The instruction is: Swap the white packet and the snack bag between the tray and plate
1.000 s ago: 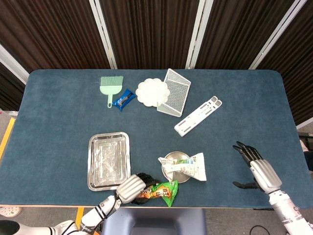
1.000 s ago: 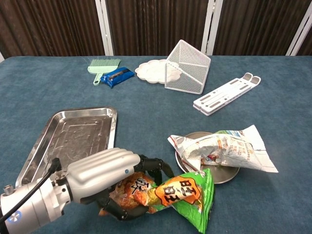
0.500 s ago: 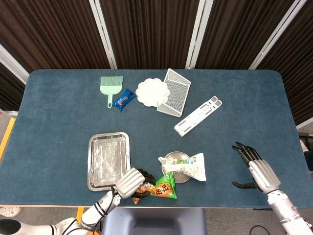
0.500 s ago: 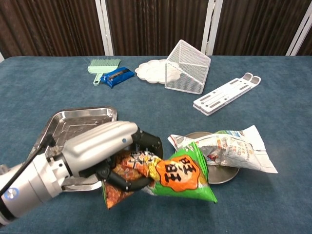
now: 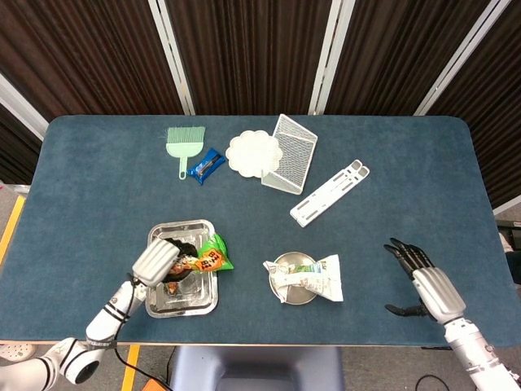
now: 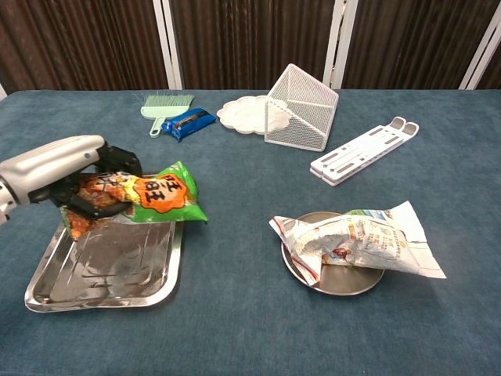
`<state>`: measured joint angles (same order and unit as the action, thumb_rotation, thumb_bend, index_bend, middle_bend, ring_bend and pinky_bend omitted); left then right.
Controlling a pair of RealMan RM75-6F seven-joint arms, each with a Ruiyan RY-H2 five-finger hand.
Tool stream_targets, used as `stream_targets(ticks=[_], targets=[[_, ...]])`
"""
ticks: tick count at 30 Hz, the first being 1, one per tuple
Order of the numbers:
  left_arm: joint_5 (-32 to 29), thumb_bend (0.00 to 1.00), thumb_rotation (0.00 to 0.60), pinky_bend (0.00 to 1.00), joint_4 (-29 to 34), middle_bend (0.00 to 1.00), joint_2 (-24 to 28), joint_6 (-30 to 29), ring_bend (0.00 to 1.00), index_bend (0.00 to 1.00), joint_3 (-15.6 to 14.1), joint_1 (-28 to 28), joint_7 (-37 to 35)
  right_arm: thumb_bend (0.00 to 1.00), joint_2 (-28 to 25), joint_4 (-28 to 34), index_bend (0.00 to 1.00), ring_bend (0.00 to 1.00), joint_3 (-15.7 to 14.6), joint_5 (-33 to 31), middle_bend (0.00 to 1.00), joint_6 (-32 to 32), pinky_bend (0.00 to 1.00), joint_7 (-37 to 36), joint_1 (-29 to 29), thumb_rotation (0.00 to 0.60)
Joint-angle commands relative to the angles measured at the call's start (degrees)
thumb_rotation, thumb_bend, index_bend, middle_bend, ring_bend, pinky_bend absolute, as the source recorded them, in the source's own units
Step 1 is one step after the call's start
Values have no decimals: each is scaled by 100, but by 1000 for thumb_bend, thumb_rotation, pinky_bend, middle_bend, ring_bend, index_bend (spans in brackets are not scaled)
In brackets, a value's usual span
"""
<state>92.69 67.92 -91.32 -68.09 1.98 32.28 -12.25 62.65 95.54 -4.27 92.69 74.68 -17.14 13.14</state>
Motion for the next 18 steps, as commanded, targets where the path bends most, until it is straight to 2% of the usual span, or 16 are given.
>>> stream_targets(ticks=[1,3,5,6,7,8,12,16,18], targets=[[-192,411,600,565,-292,618,53,11,512,420,-81,-166,-332,179,35,11,0,0,-2,-4,0,-42,0,94,1,600],[-248,408,600,500,-341,480,62,96,427,299,-125,-190,-324,180,58,19,0,0,-4,-9,0,-67,0,163,2,600],[-365,401,600,367,-324,268,104,278,254,128,-151,-194,-283,179,70,33,0,0,-18,5,0,-98,0,211,5,600],[-443,396,600,278,-228,147,165,386,137,53,-151,-191,-296,179,68,43,0,0,-27,15,0,-114,0,217,8,600],[-487,392,600,204,-133,60,217,428,51,9,-148,-197,-323,179,66,48,0,0,-29,18,0,-116,0,222,6,600],[-511,387,600,161,-44,18,270,433,14,0,-145,-208,-328,179,66,49,0,0,-28,20,0,-114,0,234,4,600],[-586,380,600,89,326,0,475,329,0,0,-127,-298,-50,179,98,42,0,0,-16,9,0,-121,0,297,-4,600],[-615,378,600,66,983,0,892,231,0,0,-218,-443,247,179,123,52,0,0,-24,25,0,-116,0,407,-20,600],[-609,377,600,59,1087,0,964,202,0,0,-240,-473,300,179,127,55,0,0,-24,28,0,-106,0,430,-27,600]])
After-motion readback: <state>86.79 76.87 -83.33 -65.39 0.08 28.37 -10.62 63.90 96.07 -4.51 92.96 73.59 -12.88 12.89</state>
